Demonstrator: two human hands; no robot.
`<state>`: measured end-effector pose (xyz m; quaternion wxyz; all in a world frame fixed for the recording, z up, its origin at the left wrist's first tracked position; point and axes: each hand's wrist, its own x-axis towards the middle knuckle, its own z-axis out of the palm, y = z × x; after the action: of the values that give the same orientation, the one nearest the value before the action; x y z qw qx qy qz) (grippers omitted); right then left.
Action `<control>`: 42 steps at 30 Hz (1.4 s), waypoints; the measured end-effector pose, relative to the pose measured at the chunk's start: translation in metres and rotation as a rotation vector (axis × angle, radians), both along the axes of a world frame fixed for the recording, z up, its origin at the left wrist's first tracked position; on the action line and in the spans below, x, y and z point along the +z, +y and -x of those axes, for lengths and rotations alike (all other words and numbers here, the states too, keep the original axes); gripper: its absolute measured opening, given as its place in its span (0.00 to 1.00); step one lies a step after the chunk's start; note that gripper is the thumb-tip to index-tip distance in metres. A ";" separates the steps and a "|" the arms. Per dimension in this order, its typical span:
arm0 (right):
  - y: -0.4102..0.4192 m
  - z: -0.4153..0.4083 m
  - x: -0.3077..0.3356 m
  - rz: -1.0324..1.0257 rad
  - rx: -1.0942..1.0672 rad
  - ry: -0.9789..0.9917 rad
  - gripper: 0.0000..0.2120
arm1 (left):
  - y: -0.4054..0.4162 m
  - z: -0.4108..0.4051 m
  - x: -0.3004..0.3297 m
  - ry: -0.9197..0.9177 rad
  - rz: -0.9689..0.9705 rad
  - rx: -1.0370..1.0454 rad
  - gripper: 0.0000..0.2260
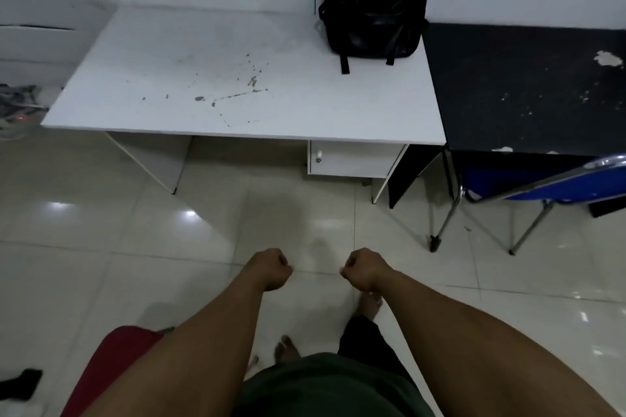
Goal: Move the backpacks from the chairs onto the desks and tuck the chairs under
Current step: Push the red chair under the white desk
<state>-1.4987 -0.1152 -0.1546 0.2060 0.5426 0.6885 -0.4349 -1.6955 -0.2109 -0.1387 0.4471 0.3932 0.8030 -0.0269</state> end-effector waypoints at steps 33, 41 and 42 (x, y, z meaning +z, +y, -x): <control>-0.362 -0.095 0.014 -0.094 0.148 -0.062 0.18 | -0.359 -0.111 0.019 -0.029 -0.056 -0.029 0.16; -0.471 -0.077 0.004 -0.075 0.082 -0.081 0.17 | -0.454 -0.089 0.007 -0.025 -0.015 -0.100 0.19; -0.483 -0.071 0.004 -0.078 0.072 -0.074 0.17 | -0.463 -0.084 0.008 -0.033 -0.031 -0.109 0.18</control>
<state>-1.4278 -0.5982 -0.1504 0.2256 0.5408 0.7160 -0.3795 -1.6113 -0.6742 -0.1305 0.4519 0.4439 0.7731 -0.0322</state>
